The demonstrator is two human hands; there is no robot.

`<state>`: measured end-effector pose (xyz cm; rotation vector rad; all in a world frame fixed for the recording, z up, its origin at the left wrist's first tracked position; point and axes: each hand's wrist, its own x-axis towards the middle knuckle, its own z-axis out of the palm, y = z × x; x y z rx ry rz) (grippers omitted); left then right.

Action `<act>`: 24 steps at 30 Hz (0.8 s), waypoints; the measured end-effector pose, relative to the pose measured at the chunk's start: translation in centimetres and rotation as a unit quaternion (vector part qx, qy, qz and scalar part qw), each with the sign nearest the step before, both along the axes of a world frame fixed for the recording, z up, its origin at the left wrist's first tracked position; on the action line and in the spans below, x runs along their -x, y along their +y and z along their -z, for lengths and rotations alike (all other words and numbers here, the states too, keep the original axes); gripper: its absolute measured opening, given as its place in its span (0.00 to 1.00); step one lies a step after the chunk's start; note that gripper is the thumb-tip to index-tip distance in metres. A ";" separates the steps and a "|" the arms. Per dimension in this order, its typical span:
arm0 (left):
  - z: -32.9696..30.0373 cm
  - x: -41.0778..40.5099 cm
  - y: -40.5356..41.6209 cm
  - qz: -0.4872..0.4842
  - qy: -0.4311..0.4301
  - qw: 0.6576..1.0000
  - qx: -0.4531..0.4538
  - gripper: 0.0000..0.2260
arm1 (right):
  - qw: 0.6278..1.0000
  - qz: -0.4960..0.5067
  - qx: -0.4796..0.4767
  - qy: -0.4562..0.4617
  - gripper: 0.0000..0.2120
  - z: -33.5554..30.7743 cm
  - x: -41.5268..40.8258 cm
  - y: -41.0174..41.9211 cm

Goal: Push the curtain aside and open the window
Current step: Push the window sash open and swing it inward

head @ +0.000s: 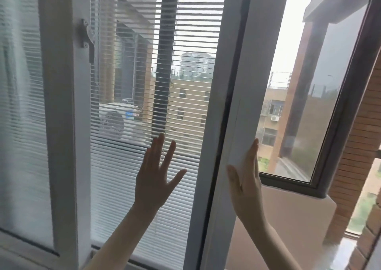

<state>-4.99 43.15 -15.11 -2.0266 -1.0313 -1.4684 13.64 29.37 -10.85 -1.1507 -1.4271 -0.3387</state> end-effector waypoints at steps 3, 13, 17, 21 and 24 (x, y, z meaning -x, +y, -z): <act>-0.2 1.4 0.5 0.001 0.003 1.000 -0.002 0.34 | 1.000 -0.010 0.000 0.002 0.37 -0.1 1.1 0.8; -1.6 5.9 -0.2 0.002 -0.003 0.997 0.079 0.33 | 1.000 -0.023 -0.012 0.012 0.35 0.0 5.9 3.8; -2.1 7.2 -0.6 -0.057 0.003 0.996 0.076 0.32 | 1.000 -0.022 -0.012 0.017 0.35 0.1 7.8 5.3; -3.0 8.9 -0.7 -0.112 -0.052 0.991 0.053 0.32 | 0.999 -0.031 -0.010 0.017 0.35 0.1 10.0 6.8; -3.4 10.7 -0.2 -0.130 -0.099 0.984 0.071 0.33 | 0.999 -0.040 -0.004 0.017 0.35 0.1 11.7 7.9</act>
